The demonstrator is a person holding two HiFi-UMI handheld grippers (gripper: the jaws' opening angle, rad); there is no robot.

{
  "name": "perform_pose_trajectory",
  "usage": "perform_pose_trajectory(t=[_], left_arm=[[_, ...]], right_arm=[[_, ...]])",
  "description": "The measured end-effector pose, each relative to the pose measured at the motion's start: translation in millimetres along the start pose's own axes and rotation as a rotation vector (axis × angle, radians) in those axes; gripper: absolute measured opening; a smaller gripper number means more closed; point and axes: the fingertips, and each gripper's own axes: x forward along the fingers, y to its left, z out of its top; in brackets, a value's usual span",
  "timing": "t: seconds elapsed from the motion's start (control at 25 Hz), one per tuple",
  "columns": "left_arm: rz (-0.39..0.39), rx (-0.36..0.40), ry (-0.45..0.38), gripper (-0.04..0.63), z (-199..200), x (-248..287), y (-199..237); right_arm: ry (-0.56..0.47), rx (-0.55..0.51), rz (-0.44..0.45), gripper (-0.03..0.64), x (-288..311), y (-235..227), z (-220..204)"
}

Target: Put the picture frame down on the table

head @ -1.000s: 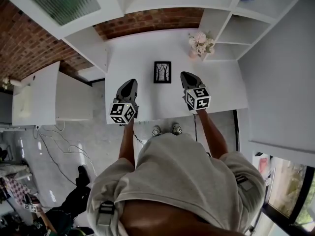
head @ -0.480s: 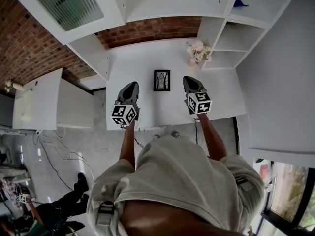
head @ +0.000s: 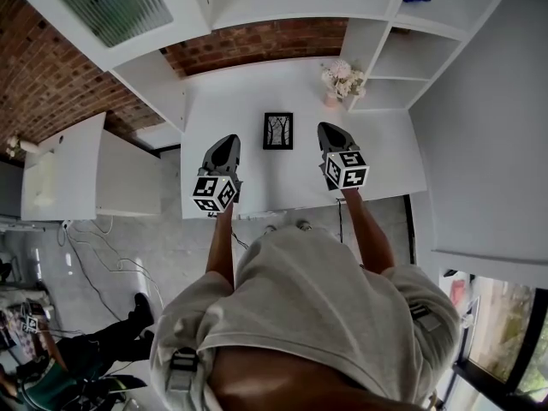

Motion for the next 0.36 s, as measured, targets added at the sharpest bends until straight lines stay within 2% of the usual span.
perform_pose_trajectory(t=[0.36], left_arm=[[0.006, -0.001, 0.007, 0.017, -1.9, -1.3, -5.6]], right_arm=[[0.011, -0.006, 0.000, 0.023, -5.3, -4.4, -3.1]])
